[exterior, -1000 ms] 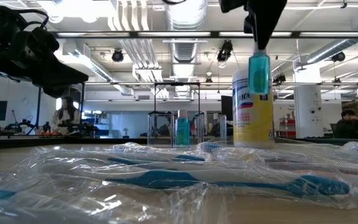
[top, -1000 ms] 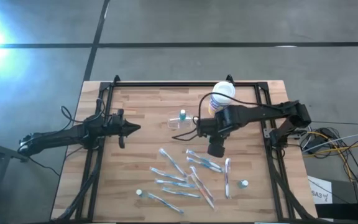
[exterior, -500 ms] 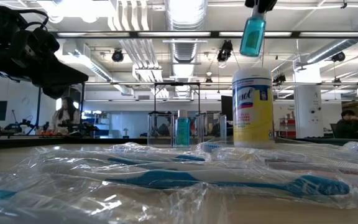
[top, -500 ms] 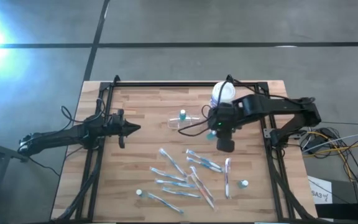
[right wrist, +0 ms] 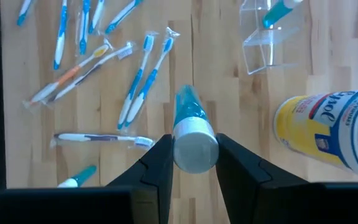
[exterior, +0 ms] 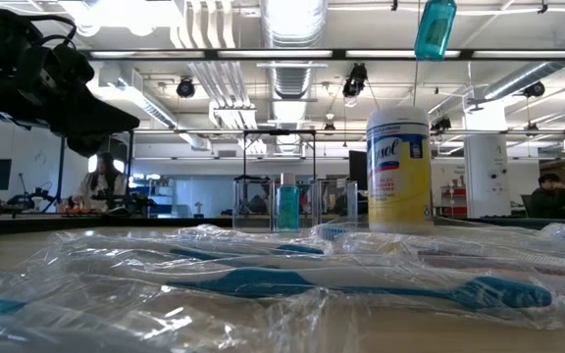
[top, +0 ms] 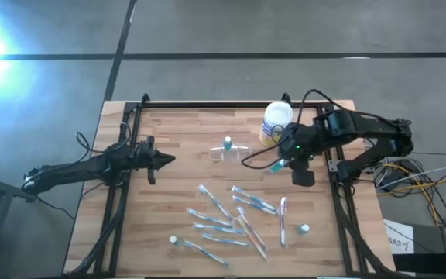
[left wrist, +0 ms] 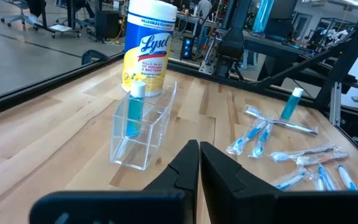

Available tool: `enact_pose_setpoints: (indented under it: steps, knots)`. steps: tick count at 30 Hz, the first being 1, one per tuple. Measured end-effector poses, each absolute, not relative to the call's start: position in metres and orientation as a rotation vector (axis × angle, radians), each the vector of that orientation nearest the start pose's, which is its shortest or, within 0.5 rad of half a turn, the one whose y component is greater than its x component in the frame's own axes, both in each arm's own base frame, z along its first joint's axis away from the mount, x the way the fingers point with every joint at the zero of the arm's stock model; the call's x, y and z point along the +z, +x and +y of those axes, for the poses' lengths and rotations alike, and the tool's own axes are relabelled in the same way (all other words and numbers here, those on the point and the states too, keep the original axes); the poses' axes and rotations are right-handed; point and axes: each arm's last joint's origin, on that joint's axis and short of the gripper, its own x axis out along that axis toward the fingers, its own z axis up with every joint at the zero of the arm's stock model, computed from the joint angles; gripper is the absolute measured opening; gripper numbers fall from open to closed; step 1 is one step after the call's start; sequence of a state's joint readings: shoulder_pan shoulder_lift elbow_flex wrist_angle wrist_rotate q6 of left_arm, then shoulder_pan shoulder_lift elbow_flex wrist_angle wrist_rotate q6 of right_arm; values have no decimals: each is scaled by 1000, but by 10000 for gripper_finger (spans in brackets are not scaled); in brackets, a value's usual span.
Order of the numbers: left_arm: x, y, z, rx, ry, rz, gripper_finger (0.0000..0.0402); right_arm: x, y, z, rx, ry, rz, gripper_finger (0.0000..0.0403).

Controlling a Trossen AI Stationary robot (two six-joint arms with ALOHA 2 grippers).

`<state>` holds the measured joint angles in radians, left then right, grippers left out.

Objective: Pick & Place toothbrushing station
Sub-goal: Put the blue mouthwash into the transparent organizer

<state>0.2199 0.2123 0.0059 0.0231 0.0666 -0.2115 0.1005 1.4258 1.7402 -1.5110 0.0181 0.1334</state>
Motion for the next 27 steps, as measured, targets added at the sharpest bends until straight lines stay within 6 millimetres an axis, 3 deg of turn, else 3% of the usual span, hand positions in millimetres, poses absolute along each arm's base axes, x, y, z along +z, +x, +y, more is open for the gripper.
enact_pose_setpoints:
  steps: [18,27]
  knots:
    - [150,107,22,175,-269,161,19,424,199,19,50,-46,1111,95]
    - [151,107,22,173,-297,147,14,419,169,16,55,-52,1090,95]
